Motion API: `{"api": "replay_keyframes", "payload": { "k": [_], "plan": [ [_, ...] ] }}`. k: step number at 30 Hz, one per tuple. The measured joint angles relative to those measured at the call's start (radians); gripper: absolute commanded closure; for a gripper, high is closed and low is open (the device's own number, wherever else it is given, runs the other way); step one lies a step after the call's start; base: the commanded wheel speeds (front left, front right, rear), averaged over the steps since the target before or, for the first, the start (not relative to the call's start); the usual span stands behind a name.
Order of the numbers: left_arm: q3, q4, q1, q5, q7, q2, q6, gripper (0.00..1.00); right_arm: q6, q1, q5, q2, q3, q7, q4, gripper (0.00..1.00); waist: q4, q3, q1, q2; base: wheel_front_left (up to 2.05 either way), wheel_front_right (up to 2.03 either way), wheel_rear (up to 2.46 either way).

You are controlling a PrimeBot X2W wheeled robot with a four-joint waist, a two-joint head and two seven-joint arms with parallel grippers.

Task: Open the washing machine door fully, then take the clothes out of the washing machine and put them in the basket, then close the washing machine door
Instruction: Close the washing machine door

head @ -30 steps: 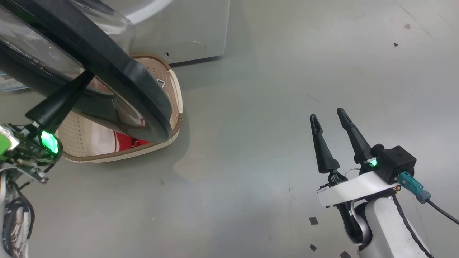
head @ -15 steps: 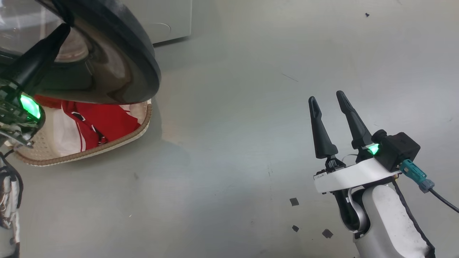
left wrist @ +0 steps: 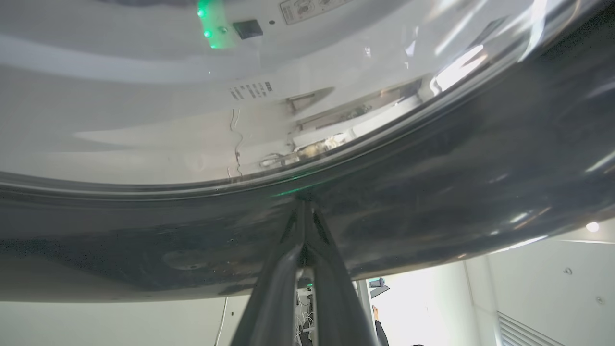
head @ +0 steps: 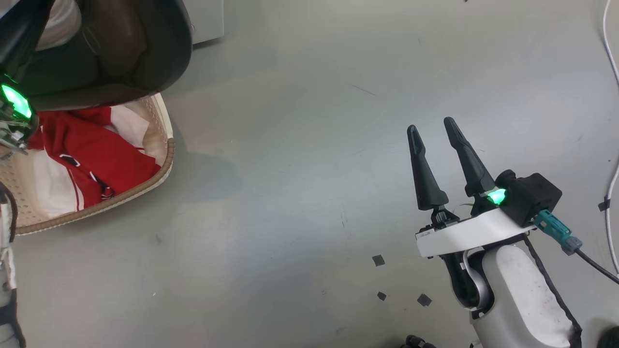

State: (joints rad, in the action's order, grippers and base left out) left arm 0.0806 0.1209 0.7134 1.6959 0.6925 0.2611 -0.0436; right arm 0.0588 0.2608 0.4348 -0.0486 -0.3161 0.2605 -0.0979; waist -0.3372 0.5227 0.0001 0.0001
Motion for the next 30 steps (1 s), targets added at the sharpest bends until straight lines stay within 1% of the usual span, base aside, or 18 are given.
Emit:
{"api": "replay_keyframes", "payload": {
  "k": [3, 8, 11, 12, 15, 22, 25, 30],
  "plan": [
    [-0.016, 0.019, 0.024, -0.002, -0.007, -0.002, 0.0, 1.0, -0.01, 0.002, 0.005, 0.0, 0.002, 0.0, 0.0, 0.0, -0.011, 0.004, 0.0, 0.0, 0.0, 0.0, 0.0],
    [-0.029, 0.044, 0.061, -0.027, -0.009, -0.017, -0.002, 1.0, -0.01, 0.003, 0.007, 0.001, 0.002, 0.0, 0.0, 0.0, -0.019, 0.007, 0.0, 0.0, 0.0, 0.0, 0.0],
    [-0.028, 0.064, 0.069, -0.036, -0.02, -0.017, -0.008, 1.0, -0.011, 0.005, 0.007, 0.001, 0.002, 0.0, 0.0, 0.0, -0.022, 0.006, 0.0, 0.0, 0.0, 0.0, 0.0],
    [-0.028, 0.069, 0.069, -0.041, -0.023, -0.018, -0.014, 1.0, -0.018, 0.007, 0.007, 0.001, 0.002, 0.0, 0.0, 0.0, -0.022, 0.005, 0.0, 0.0, 0.0, 0.0, 0.0],
    [-0.028, 0.092, 0.071, -0.043, -0.03, -0.022, -0.026, 1.0, -0.023, 0.008, 0.007, 0.001, 0.008, 0.0, 0.0, 0.0, -0.02, 0.002, 0.0, 0.0, 0.0, 0.0, 0.0],
    [-0.024, 0.129, 0.07, -0.042, -0.041, -0.051, -0.055, 1.0, -0.026, 0.008, -0.005, 0.001, 0.024, 0.0, -0.008, 0.0, 0.001, -0.018, 0.0, 0.0, 0.0, 0.0, 0.0],
    [-0.011, 0.136, 0.063, -0.03, -0.051, -0.069, -0.061, 1.0, -0.026, 0.007, -0.017, 0.001, 0.035, 0.0, -0.014, 0.0, 0.017, -0.031, 0.0, 0.0, 0.0, 0.0, 0.0],
    [0.012, 0.142, 0.005, -0.018, -0.069, -0.092, -0.07, 1.0, -0.026, 0.005, -0.043, 0.001, 0.053, 0.0, -0.024, 0.0, 0.051, -0.052, 0.0, 0.0, 0.0, 0.0, 0.0]
  ]
}}
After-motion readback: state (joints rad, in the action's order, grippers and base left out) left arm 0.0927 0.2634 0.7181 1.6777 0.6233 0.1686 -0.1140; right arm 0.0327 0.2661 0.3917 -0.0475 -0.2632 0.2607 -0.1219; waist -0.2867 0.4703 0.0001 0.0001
